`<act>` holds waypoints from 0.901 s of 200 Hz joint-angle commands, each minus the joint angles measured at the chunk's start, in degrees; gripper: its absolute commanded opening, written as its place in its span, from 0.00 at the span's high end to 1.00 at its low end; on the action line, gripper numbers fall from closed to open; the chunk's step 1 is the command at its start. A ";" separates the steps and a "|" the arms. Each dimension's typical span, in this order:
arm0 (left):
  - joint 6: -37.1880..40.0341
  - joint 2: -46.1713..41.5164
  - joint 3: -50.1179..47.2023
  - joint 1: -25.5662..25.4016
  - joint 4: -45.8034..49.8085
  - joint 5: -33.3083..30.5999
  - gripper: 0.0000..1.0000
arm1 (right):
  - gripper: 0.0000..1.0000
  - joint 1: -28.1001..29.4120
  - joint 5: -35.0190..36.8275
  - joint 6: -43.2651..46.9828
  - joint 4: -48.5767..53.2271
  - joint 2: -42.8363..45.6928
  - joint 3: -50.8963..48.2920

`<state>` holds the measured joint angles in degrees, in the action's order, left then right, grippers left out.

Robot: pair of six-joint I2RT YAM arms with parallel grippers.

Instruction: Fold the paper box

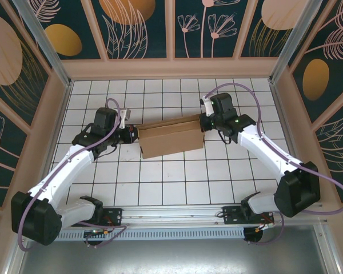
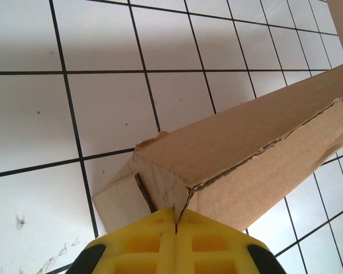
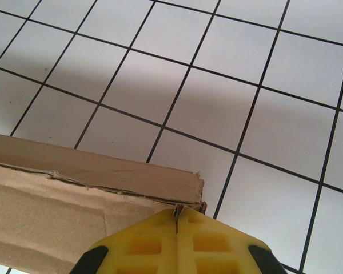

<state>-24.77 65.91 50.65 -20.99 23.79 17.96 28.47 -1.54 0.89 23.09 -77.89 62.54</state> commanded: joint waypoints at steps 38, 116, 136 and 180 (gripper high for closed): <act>-0.85 -0.83 -2.57 -0.28 2.01 0.94 1.00 | 1.00 1.94 3.01 -0.86 -1.98 5.19 -7.47; -0.24 -2.03 -5.06 -0.86 1.05 -0.77 1.00 | 1.00 2.56 6.73 -2.25 -14.02 15.24 -21.27; -0.19 -2.21 -6.12 -2.21 0.64 -2.22 1.00 | 1.00 3.59 7.54 -2.71 -17.86 17.47 -25.40; -0.17 -2.62 -8.25 -6.16 0.40 -8.56 1.00 | 0.98 5.92 5.51 -2.88 -24.48 20.35 -31.09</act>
<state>-24.73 62.61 45.54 -25.32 19.73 12.86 32.95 4.67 -0.45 -0.62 -57.98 34.59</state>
